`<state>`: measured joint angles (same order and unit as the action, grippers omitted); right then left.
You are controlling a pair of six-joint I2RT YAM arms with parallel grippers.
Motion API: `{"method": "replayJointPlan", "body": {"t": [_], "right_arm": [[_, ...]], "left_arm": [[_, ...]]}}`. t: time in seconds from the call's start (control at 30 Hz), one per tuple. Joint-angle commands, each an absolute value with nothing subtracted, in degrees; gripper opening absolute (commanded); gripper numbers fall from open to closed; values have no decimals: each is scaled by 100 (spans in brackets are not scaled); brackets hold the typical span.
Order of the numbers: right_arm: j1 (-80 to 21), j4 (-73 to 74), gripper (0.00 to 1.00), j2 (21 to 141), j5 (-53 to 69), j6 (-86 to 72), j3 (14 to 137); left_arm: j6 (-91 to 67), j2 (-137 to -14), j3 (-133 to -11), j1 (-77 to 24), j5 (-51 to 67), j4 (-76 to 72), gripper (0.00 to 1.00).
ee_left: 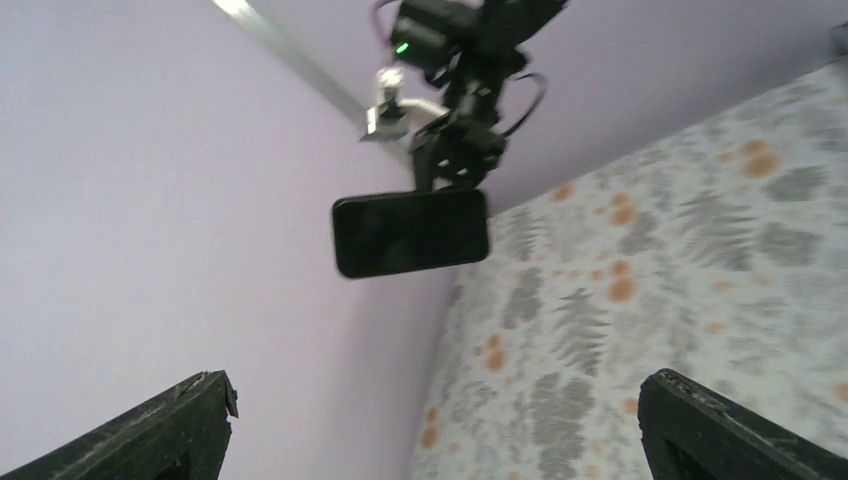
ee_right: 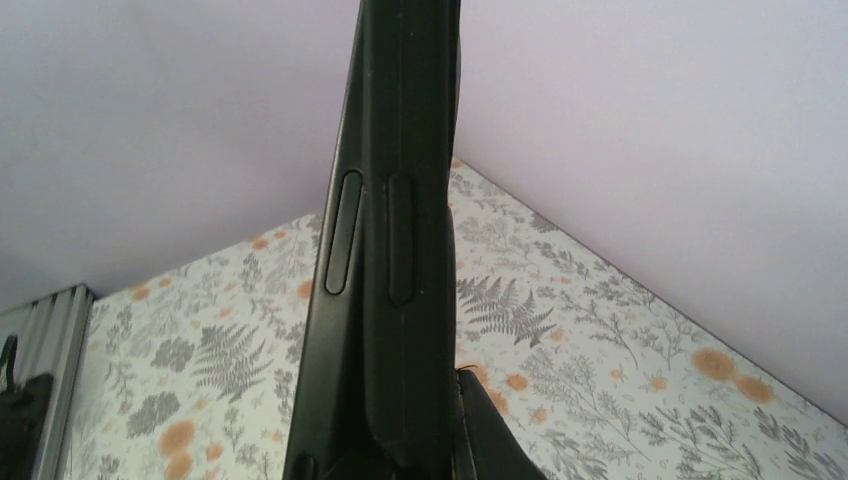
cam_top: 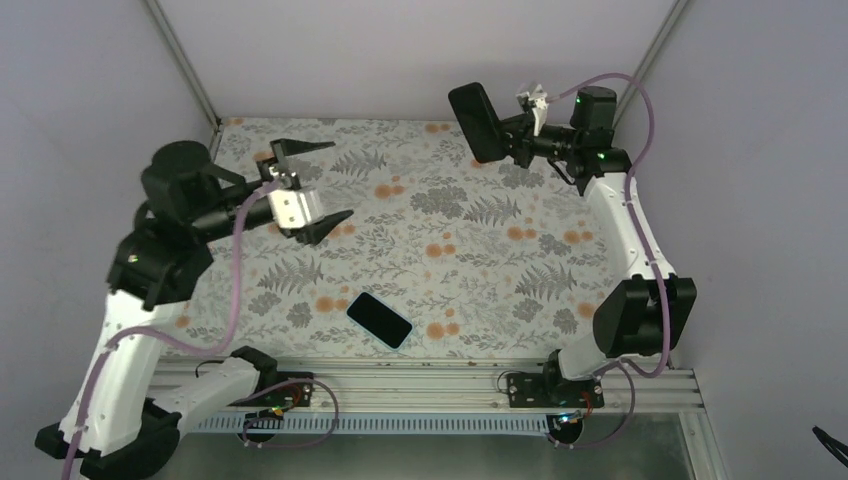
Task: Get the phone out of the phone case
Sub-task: Remove the phone case from the phone.
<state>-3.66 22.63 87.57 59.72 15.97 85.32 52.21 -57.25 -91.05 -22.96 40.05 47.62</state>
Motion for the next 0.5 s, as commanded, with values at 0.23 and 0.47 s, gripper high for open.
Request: {"method": "replayJointPlan", "body": {"t": [0.23, 0.47], "right_arm": [[-497, -228, 3, 8816, 5095, -1163, 8810], [-493, -581, 3, 9137, 5131, -1804, 8754]], "left_arm": [[4076, -6973, -6166, -3807, 249, -1663, 100], [4242, -8309, -6358, -4703, -874, -3760, 100]]}}
